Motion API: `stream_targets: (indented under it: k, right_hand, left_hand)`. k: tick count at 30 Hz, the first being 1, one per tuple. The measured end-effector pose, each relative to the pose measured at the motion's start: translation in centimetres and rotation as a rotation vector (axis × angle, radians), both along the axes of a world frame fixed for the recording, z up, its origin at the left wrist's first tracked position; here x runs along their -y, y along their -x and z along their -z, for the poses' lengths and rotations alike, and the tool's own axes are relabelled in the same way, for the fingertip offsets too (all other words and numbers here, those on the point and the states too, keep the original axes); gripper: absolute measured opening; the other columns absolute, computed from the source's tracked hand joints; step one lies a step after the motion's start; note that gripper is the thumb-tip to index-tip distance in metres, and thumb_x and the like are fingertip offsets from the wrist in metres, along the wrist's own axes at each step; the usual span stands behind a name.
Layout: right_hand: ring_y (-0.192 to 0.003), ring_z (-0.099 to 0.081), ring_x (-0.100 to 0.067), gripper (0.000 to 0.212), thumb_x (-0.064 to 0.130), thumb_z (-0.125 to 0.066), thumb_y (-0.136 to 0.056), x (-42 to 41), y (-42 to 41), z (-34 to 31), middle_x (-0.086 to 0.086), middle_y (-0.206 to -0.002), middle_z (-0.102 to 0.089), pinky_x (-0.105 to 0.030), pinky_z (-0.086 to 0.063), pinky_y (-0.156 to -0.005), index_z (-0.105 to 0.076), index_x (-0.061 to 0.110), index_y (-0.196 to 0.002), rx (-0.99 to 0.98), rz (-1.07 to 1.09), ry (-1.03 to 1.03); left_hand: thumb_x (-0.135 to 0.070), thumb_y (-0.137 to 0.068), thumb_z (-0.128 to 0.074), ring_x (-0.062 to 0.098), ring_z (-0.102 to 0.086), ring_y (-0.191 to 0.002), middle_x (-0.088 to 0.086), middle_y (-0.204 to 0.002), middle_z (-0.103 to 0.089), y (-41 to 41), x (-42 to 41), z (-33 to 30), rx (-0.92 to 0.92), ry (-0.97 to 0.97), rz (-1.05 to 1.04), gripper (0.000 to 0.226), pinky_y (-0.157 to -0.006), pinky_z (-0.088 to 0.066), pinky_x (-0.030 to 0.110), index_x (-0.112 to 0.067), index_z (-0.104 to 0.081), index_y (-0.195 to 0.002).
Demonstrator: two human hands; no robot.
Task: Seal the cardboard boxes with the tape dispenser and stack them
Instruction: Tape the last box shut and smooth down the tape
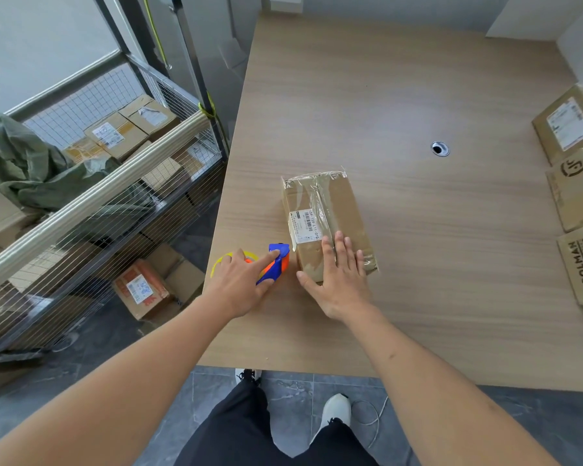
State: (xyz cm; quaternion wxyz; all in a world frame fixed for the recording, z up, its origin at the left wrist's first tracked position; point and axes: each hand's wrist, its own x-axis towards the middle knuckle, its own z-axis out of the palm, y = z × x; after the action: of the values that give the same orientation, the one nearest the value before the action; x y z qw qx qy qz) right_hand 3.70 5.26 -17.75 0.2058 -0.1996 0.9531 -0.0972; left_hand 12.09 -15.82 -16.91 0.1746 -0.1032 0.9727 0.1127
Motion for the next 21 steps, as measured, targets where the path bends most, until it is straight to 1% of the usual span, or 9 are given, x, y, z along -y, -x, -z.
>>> stream_targets:
  k: [4, 7, 9, 11, 14, 17, 21]
  right_hand:
    - [-0.155, 0.020, -0.024, 0.100, 0.077, -0.033, -0.091, 1.4, -0.6, -0.1, -0.007, -0.169, 0.018, -0.048, 0.011, -0.125, 0.005, 0.020, -0.162, -0.058, 0.059, -0.042]
    - [-0.156, 0.016, -0.029, 0.094, 0.069, -0.035, -0.096, 2.0, -0.8, 0.3, -0.011, -0.169, 0.016, -0.051, 0.008, -0.125, 0.003, 0.015, -0.162, -0.103, 0.074, -0.069]
    - [-0.156, 0.014, -0.031, 0.091, 0.065, -0.036, -0.097, 2.3, -1.0, 0.6, -0.013, -0.169, 0.013, -0.053, 0.008, -0.125, 0.001, 0.014, -0.162, -0.135, 0.085, -0.076]
    - [-0.156, 0.012, -0.032, 0.091, 0.062, -0.039, -0.097, 2.6, -1.2, 1.0, -0.015, -0.169, 0.011, -0.054, 0.007, -0.125, 0.000, 0.012, -0.162, -0.164, 0.095, -0.083]
    - [-0.156, 0.008, -0.035, 0.095, 0.060, -0.047, -0.094, 3.0, -1.5, 1.4, -0.018, -0.169, 0.007, -0.056, 0.004, -0.125, -0.003, 0.010, -0.161, -0.216, 0.111, -0.104]
    - [-0.156, 0.008, -0.037, 0.104, 0.060, -0.057, -0.091, 3.1, -1.6, 1.9, -0.020, -0.168, 0.008, -0.056, 0.005, -0.124, 0.001, 0.008, -0.161, -0.238, 0.094, -0.143]
    - [-0.156, 0.004, -0.037, 0.112, 0.066, -0.062, -0.086, 3.0, -1.8, 1.9, -0.021, -0.168, 0.005, -0.058, -0.001, -0.125, -0.001, 0.008, -0.161, -0.265, 0.096, -0.148]
  left_hand:
    - [-0.057, -0.096, -0.055, 0.033, -0.052, -0.097, 0.014, -0.117, -0.047, 0.2, -1.6, 1.4, -0.071, -0.037, -0.096, 0.067, -0.089, -0.046, 0.041, -0.050, -0.024, -0.155]
    - [-0.056, -0.090, -0.066, 0.032, -0.052, -0.097, 0.011, -0.118, -0.036, 0.0, -1.9, 2.4, -0.118, -0.125, -0.154, 0.074, -0.089, -0.052, 0.042, -0.047, -0.029, -0.154]
    - [-0.058, -0.087, -0.068, 0.030, -0.050, -0.099, 0.009, -0.117, -0.032, -0.2, -1.9, 2.8, -0.145, -0.162, -0.142, 0.077, -0.089, -0.053, 0.042, -0.047, -0.028, -0.153]
    - [-0.058, -0.091, -0.062, 0.028, -0.046, -0.103, 0.008, -0.117, -0.032, -0.2, -1.7, 2.7, -0.163, -0.167, -0.127, 0.071, -0.090, -0.052, 0.042, -0.045, -0.030, -0.153]
    - [-0.047, -0.098, -0.052, 0.026, -0.047, -0.099, 0.007, -0.113, -0.037, 0.1, -1.2, 1.9, -0.194, -0.145, -0.103, 0.056, -0.087, -0.051, 0.042, -0.041, -0.038, -0.152]
    - [-0.033, -0.098, -0.052, 0.027, -0.049, -0.093, 0.008, -0.113, -0.040, 0.4, -0.5, 1.6, -0.229, -0.156, -0.073, 0.049, -0.082, -0.052, 0.042, -0.035, -0.047, -0.147]
    - [-0.021, -0.096, -0.055, 0.028, -0.051, -0.098, 0.011, -0.120, -0.043, 0.9, 0.4, 1.5, -0.255, -0.213, -0.020, 0.047, -0.081, -0.053, 0.044, -0.028, -0.052, -0.143]
